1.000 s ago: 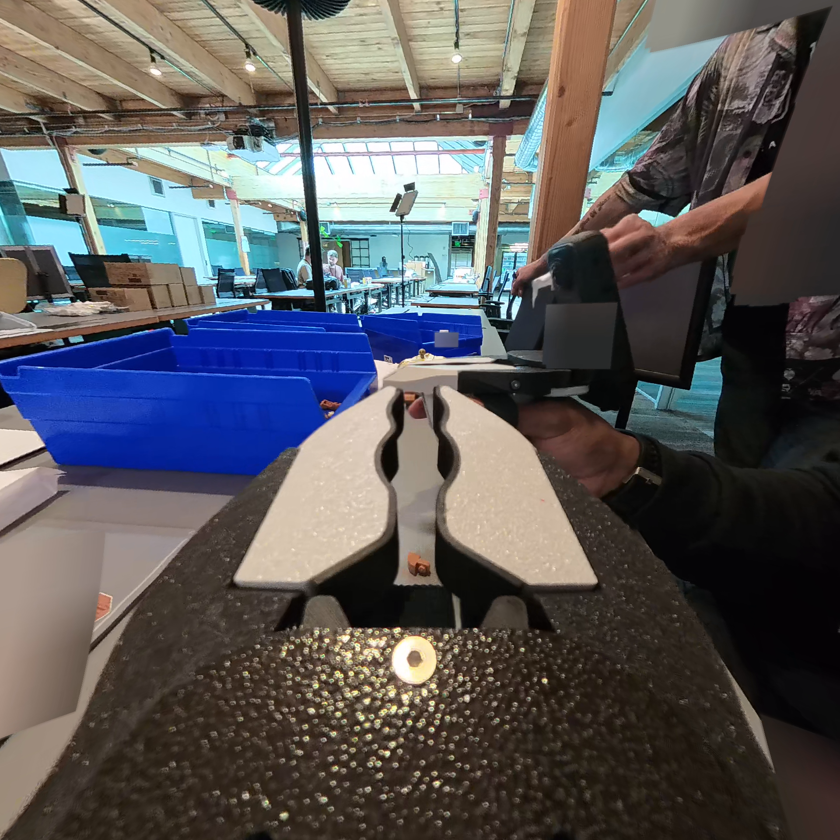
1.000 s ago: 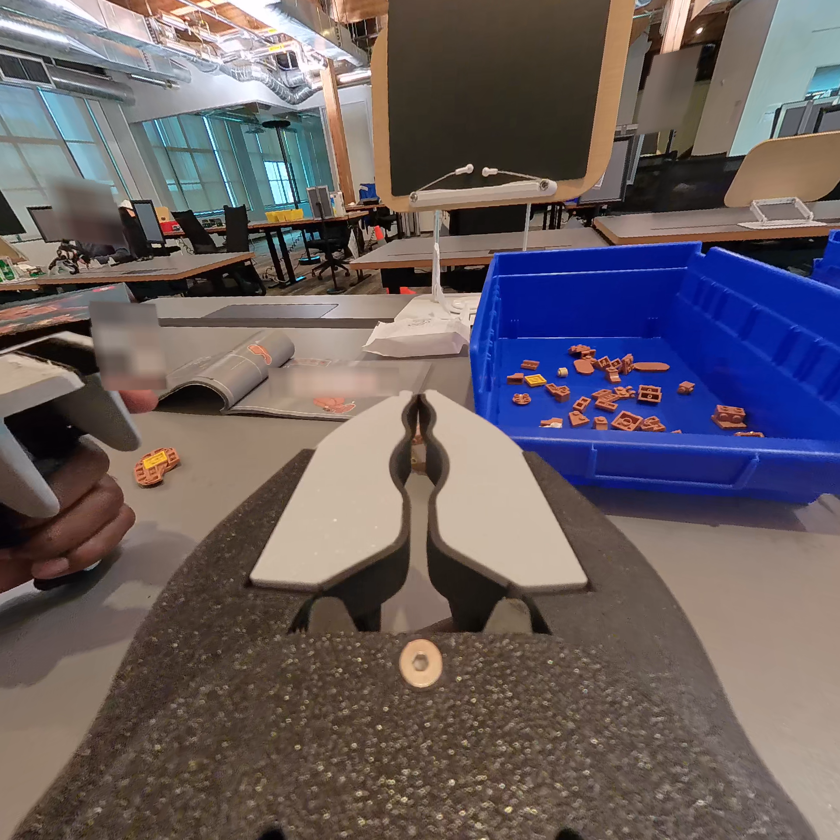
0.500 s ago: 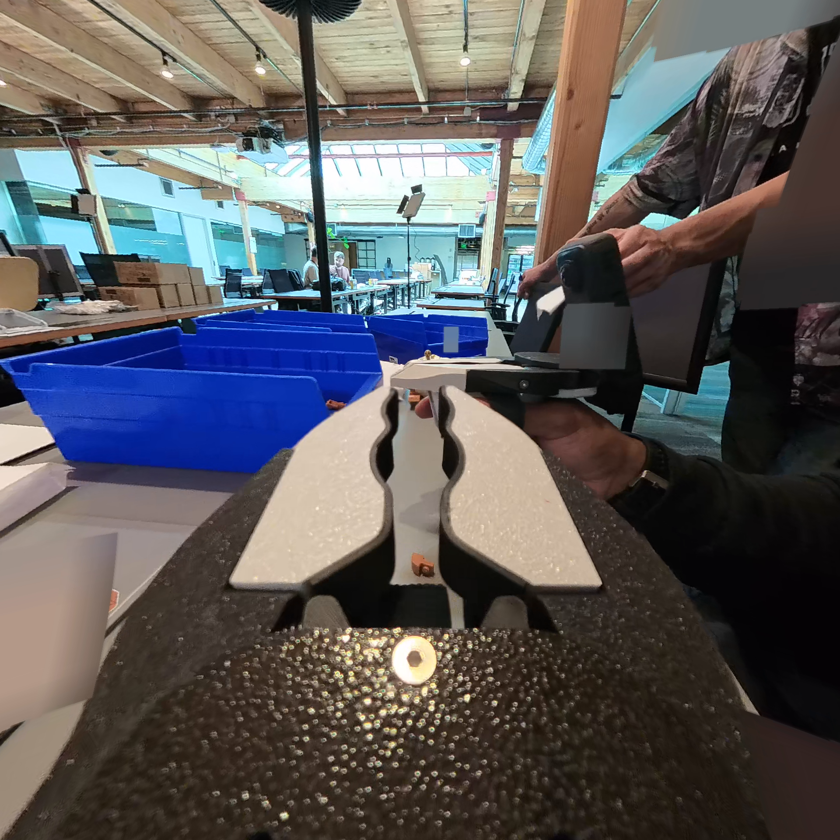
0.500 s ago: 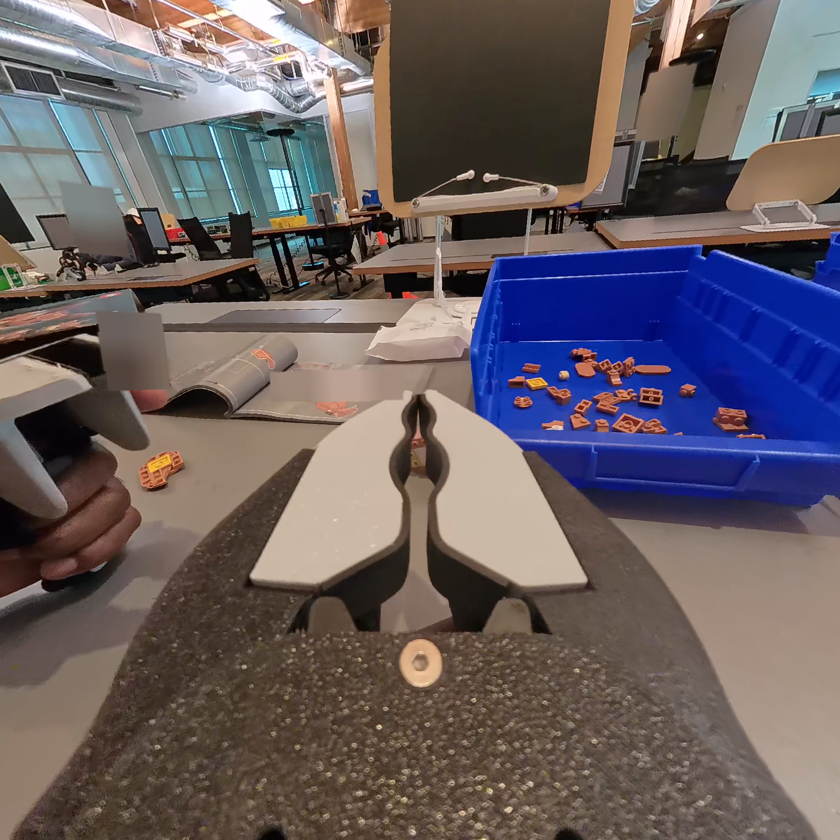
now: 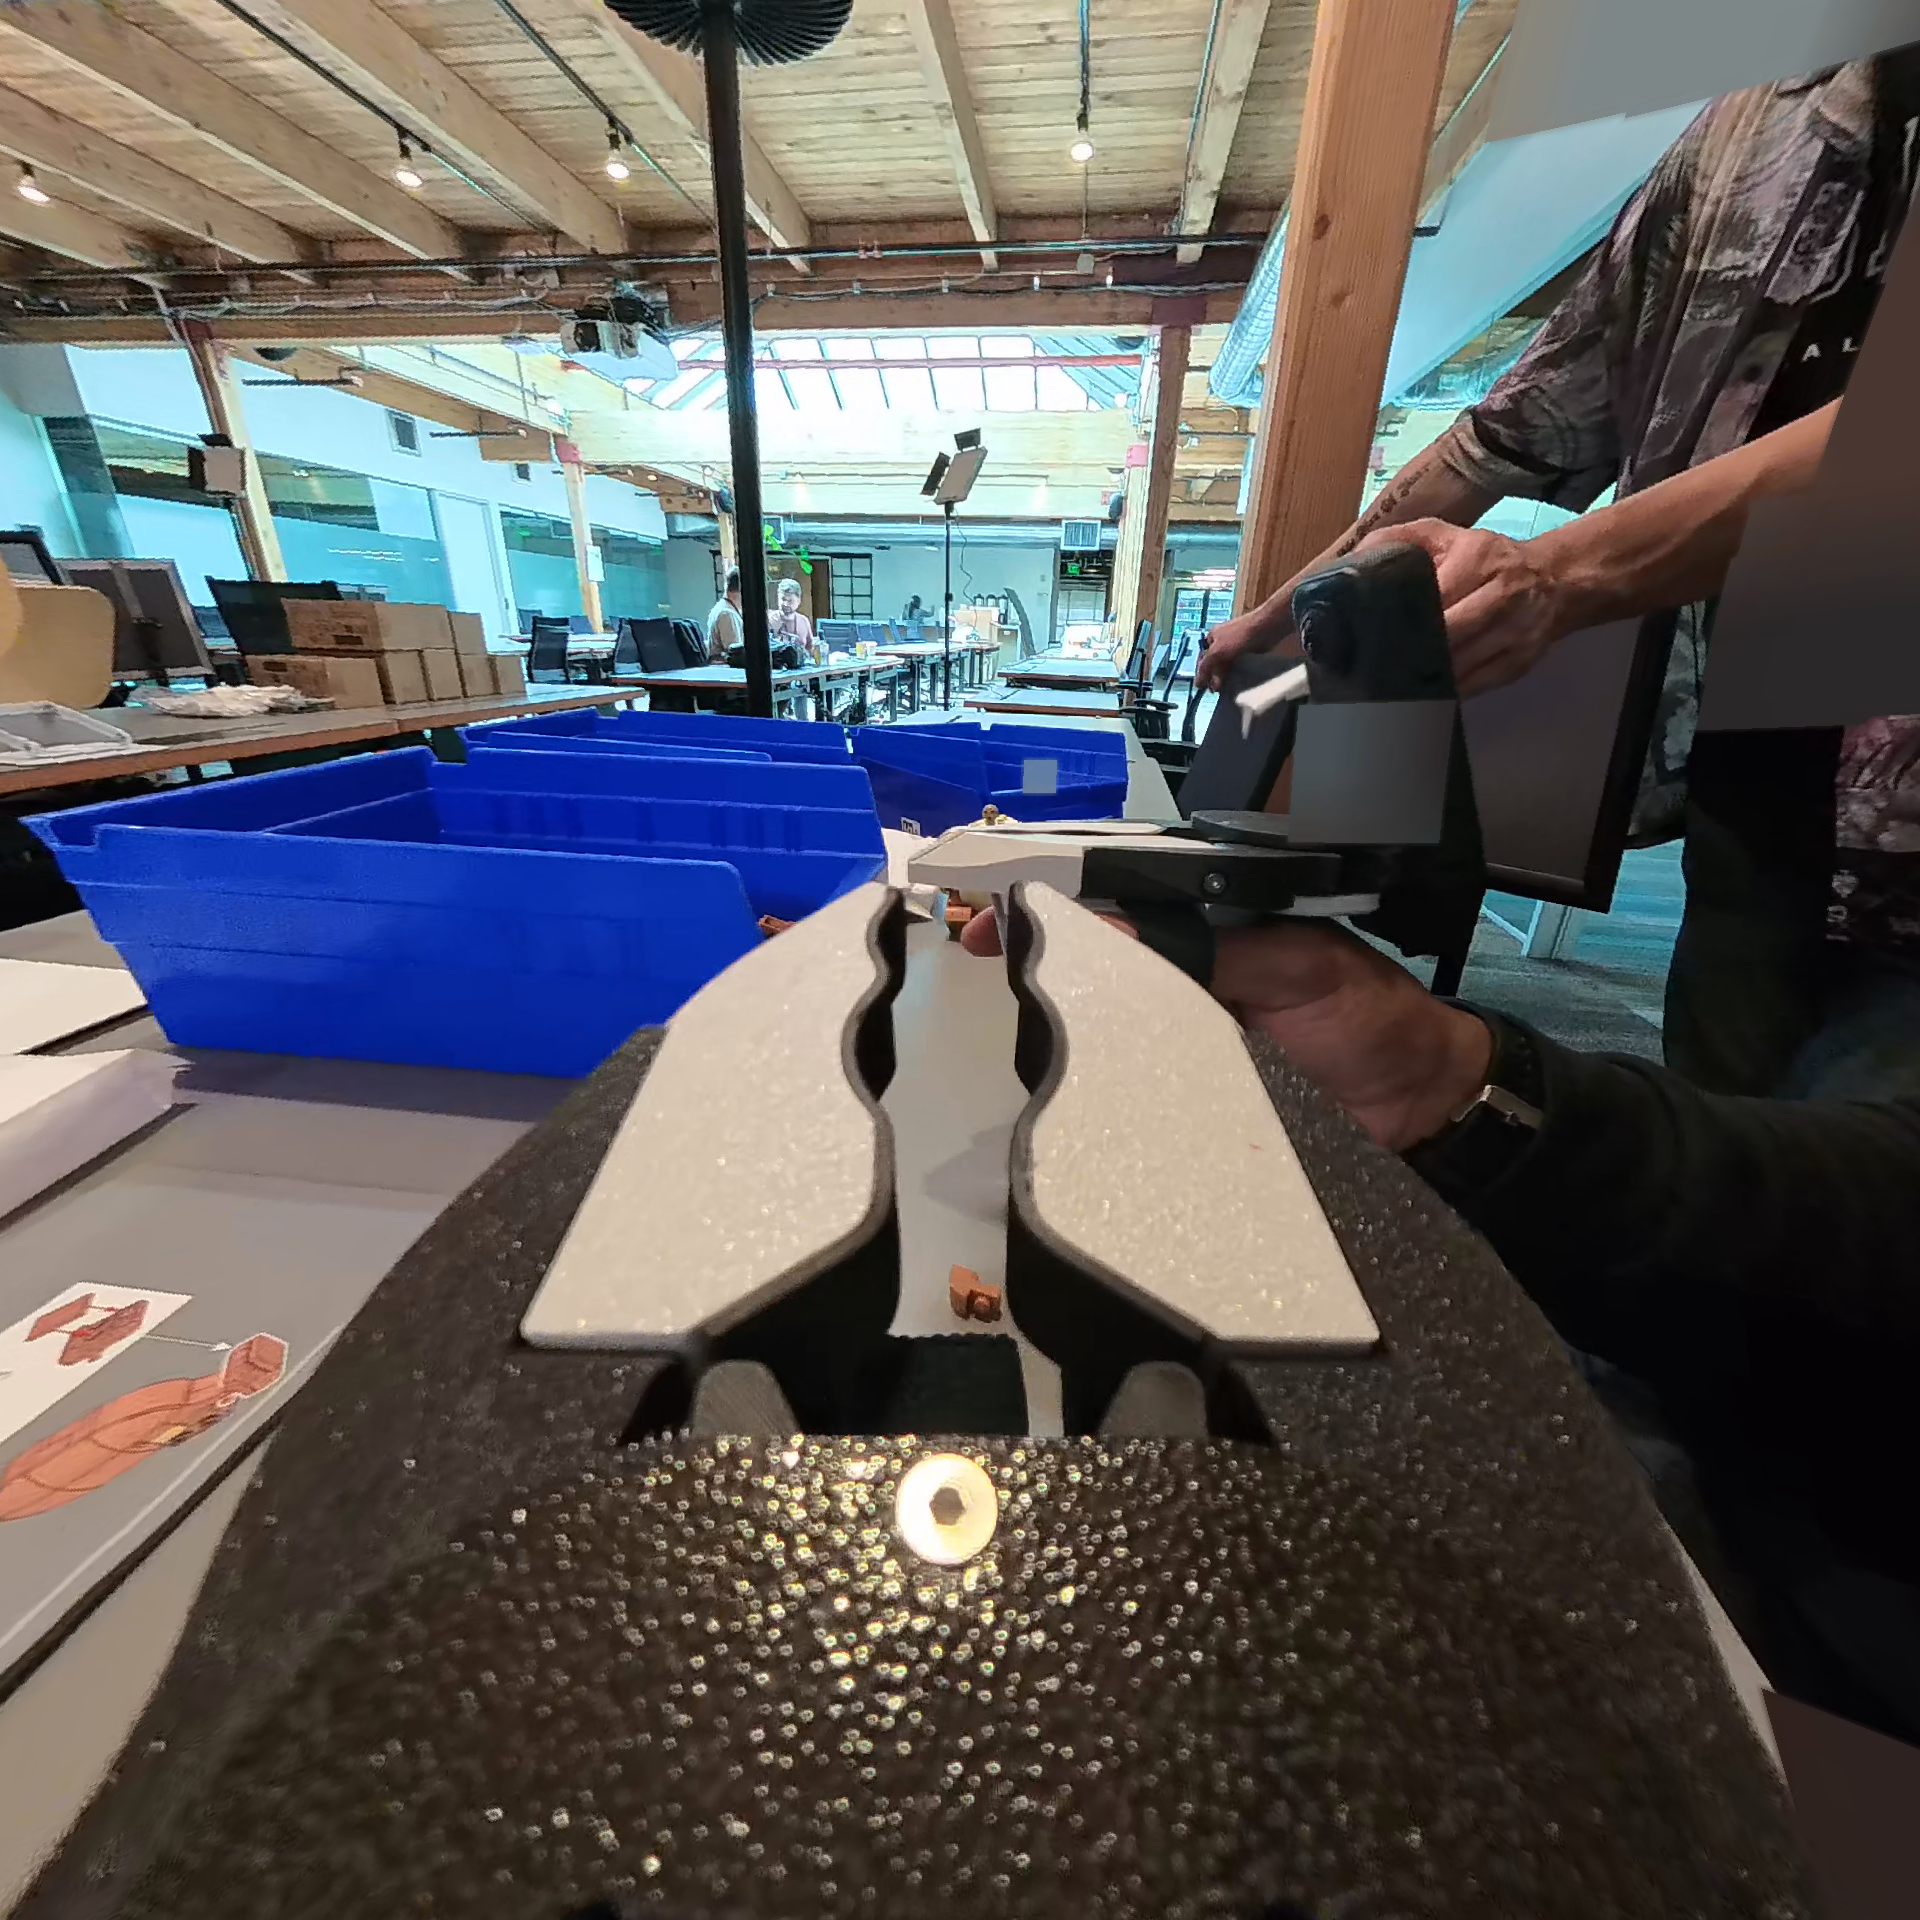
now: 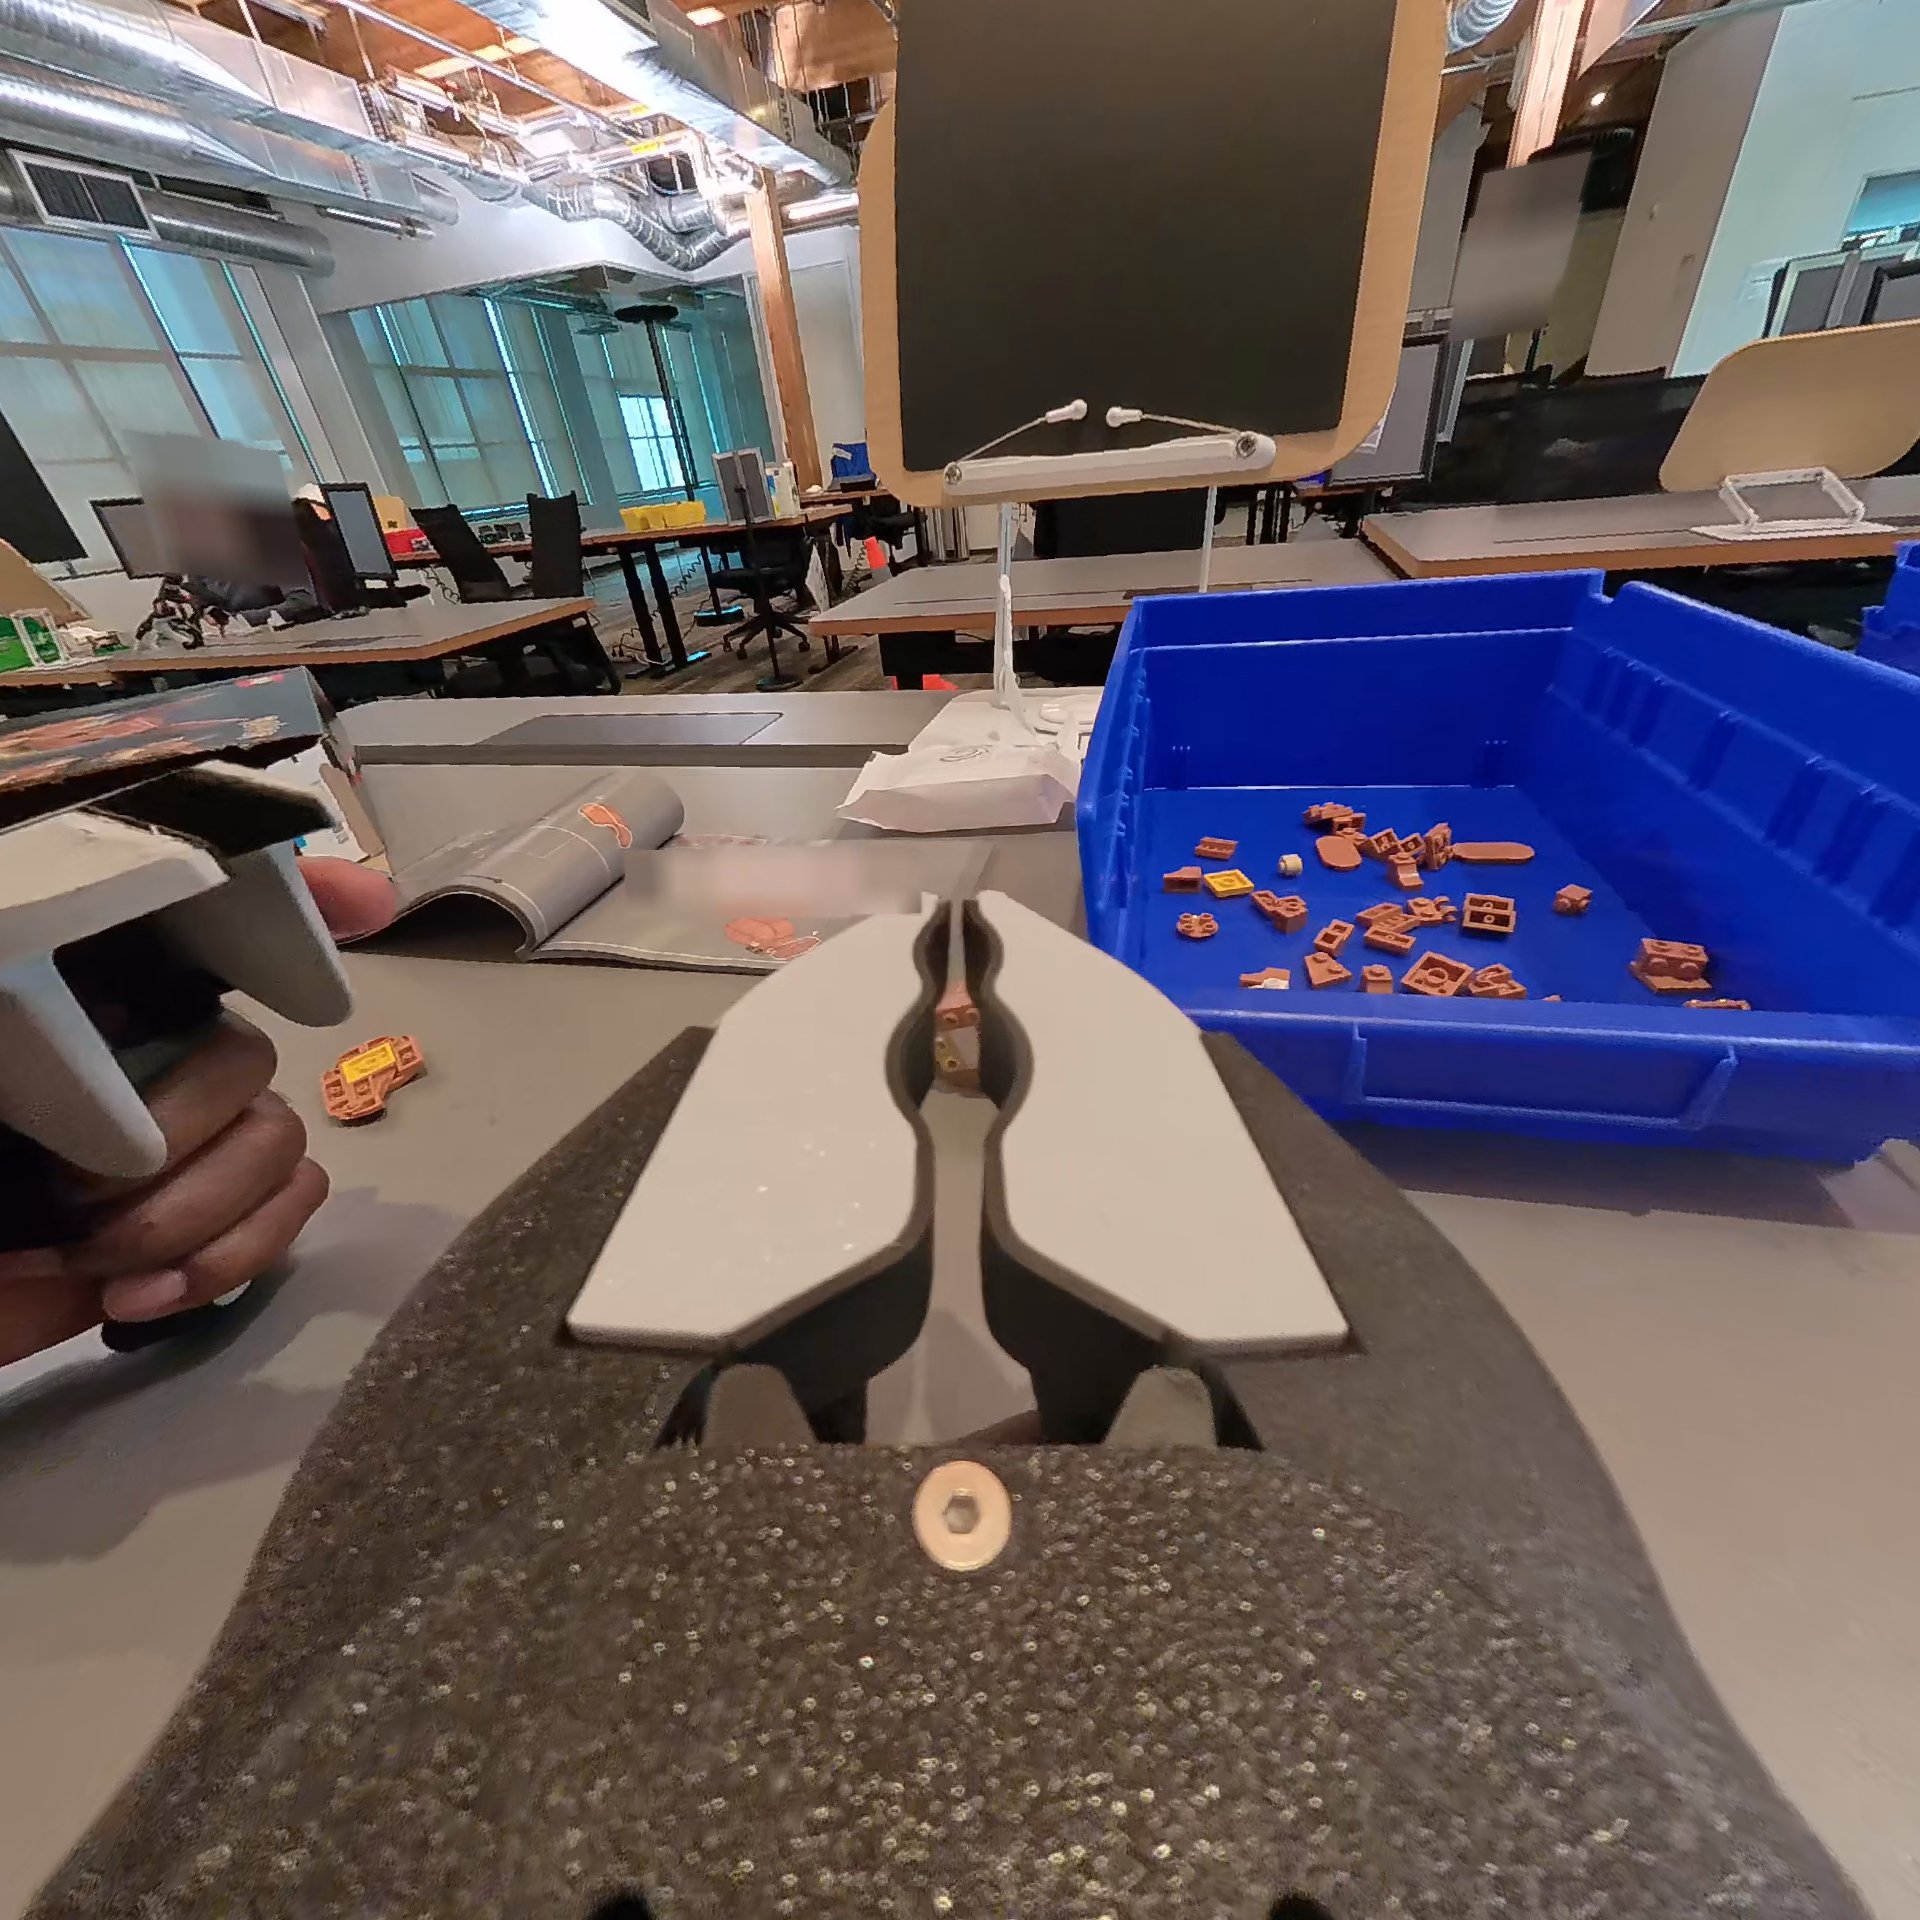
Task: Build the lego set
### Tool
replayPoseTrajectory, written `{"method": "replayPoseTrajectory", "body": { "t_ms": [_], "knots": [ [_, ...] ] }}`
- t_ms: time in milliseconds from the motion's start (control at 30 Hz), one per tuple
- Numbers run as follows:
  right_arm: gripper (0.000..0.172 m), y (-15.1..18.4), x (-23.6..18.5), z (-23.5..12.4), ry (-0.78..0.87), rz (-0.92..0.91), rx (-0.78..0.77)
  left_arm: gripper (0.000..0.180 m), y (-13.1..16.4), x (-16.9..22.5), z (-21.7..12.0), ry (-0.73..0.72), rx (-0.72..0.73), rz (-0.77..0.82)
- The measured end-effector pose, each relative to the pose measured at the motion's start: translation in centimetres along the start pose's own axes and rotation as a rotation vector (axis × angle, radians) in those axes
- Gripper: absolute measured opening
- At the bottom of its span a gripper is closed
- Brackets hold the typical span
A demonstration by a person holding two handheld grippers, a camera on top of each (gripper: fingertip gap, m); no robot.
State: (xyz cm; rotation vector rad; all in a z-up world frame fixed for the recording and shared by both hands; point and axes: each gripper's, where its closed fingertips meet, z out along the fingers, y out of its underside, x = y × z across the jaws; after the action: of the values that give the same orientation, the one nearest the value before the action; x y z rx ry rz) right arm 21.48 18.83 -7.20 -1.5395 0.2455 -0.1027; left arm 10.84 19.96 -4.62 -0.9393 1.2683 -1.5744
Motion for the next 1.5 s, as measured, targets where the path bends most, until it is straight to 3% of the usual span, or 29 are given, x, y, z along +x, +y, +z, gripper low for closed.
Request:
{"method": "replayPoseTrajectory", "body": {
  "t_ms": [67, 133, 233, 433, 700, 833, 1100, 1267, 1500],
  "knots": [
    [0.013, 0.07, 0.05, 0.05, 0.004, 0.004, -0.005, 0.019, 0.01, -0.04, 0.00, -0.003, 0.000, 0.002],
    [0.020, 0.10, 0.10, 0.09, 0.005, 0.008, -0.009, 0.003, 0.01, 0.40, -0.05, 0.024, -0.002, 0.015],
    [0.023, 0.05, 0.07, 0.08, 0.004, 0.008, -0.006, 0.000, 0.20, 0.84, 0.06, 0.046, -0.019, 0.024],
    [0.000, -0.27, -0.02, -0.13, 0.000, -0.001, 0.017, 0.013, 0.18, 0.24, 0.04, 0.016, -0.010, 0.000],
    [0.011, -0.13, -0.04, -0.03, -0.002, 0.006, 0.008, 0.017, 0.20, 0.12, 0.08, 0.007, -0.009, -0.002],
    [0.006, -0.23, -0.03, -0.08, -0.003, 0.007, 0.015, 0.000, 0.18, 0.63, 0.01, 0.039, -0.016, 0.008],
    [0.000, -0.29, 0.03, -0.12, -0.002, 0.009, 0.018, 0.007, 0.30, 0.30, 0.07, 0.020, -0.016, -0.004],
    [0.011, -0.11, 0.06, -0.01, -0.003, 0.014, 0.006, 0.003, 0.35, 0.45, 0.07, 0.031, -0.020, -0.001],
    [0.000, -0.35, 0.07, -0.15, -0.004, 0.013, 0.023, 0.006, 0.28, 0.34, 0.06, 0.022, -0.015, -0.002]
  ]
}}
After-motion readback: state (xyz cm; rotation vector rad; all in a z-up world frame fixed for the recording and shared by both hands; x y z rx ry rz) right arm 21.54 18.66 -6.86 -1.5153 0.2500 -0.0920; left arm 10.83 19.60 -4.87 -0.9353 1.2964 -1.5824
